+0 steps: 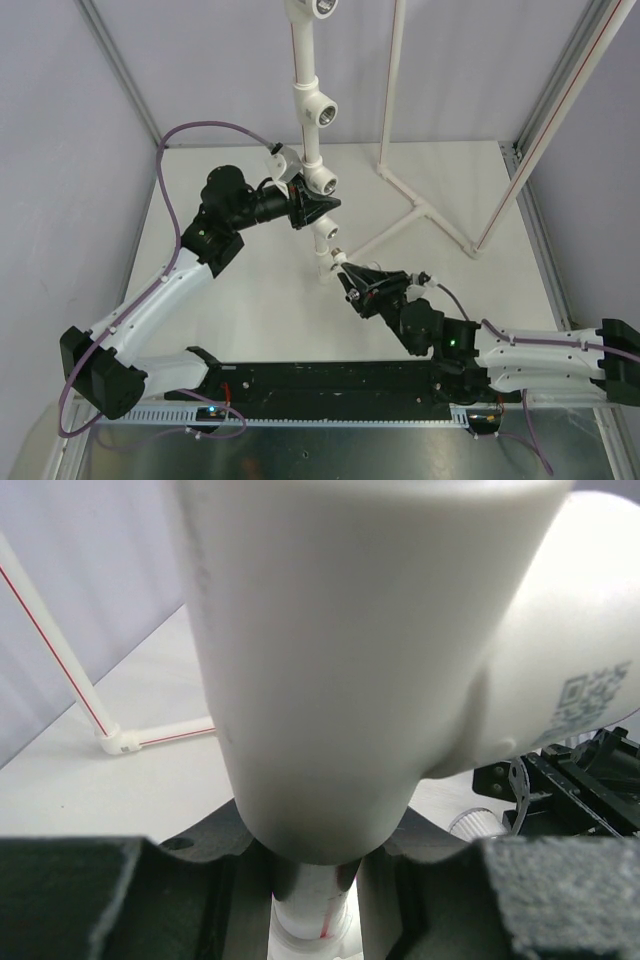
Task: Install the water faucets
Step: Screw the water faucet onto the adaptor.
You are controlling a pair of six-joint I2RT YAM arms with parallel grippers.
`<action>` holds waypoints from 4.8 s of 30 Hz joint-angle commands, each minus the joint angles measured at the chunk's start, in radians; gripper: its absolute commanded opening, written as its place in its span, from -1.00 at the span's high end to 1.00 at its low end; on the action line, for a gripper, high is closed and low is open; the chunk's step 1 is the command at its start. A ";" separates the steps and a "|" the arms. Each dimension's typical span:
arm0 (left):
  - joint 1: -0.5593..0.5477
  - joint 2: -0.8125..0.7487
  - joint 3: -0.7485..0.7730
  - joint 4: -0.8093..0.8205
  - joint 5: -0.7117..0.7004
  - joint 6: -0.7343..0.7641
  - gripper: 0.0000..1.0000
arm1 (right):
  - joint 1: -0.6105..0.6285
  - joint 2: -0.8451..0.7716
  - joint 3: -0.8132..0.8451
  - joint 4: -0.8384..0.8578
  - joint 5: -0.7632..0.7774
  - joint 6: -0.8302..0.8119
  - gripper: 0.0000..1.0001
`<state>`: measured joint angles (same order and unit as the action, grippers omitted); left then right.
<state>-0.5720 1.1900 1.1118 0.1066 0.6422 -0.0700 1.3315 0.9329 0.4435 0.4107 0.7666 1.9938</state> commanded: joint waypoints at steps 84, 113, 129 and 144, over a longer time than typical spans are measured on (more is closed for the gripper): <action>-0.125 -0.004 0.059 -0.194 -0.194 -0.214 1.00 | 0.003 -0.005 0.174 0.059 -0.126 -3.427 1.00; -0.125 -0.001 0.060 -0.194 -0.184 -0.211 0.99 | 0.018 -0.016 0.151 0.066 -0.111 -3.431 1.00; -0.125 -0.001 0.059 -0.194 -0.178 -0.209 0.99 | 0.008 0.003 0.219 0.030 -0.133 -3.470 1.00; -0.125 -0.001 0.060 -0.194 -0.155 -0.207 0.99 | -0.032 0.040 0.226 0.047 -0.197 -3.481 1.00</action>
<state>-0.6838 1.1908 1.1488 0.0265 0.4290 -0.0895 1.3308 0.9512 0.6216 0.3782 0.5964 -1.4551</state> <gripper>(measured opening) 0.346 0.344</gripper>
